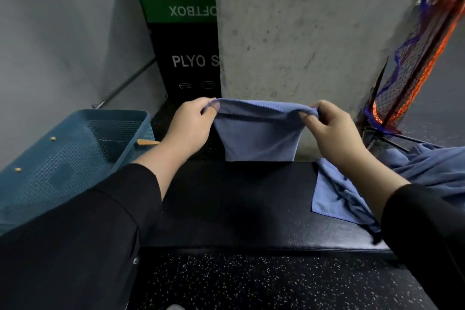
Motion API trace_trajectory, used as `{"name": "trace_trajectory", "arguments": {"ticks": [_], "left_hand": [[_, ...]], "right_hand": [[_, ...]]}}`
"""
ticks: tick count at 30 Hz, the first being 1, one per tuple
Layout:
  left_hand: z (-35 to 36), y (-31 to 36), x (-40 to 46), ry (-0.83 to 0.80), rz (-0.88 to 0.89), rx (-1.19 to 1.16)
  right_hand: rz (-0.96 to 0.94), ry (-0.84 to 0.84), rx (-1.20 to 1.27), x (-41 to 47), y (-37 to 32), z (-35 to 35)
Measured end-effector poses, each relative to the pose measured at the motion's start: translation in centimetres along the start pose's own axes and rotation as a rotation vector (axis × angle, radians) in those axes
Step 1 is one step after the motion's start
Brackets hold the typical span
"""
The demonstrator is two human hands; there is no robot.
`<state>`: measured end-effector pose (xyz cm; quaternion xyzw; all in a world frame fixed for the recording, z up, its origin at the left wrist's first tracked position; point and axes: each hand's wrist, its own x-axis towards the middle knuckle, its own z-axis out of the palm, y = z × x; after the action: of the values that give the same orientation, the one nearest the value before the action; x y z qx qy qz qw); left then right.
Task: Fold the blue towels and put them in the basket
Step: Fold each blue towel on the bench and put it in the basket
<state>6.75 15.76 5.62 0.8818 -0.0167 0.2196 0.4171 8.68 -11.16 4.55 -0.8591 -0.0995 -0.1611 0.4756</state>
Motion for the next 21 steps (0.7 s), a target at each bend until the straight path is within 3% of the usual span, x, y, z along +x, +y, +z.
{"name": "trace_trajectory", "arguments": {"ticks": [10, 14, 19, 21], "left_hand": [[2.8, -8.3, -10.9, -0.391, -0.090, 0.186], [1.8, -8.9, -11.8, -0.592, -0.032, 0.290], [0.9, -9.1, -13.0, -0.849, -0.074, 0.410], [0.8, -9.1, -13.3, -0.959, -0.091, 0.484]], "right_hand": [[0.105, -0.463, -0.366, -10.6, 8.3, 1.2], [0.081, -0.569, -0.457, -12.0, 8.6, 0.7], [0.085, -0.855, -0.595, -12.6, 9.0, 0.1], [0.118, -0.888, -0.627, -12.7, 9.5, 0.1]]}}
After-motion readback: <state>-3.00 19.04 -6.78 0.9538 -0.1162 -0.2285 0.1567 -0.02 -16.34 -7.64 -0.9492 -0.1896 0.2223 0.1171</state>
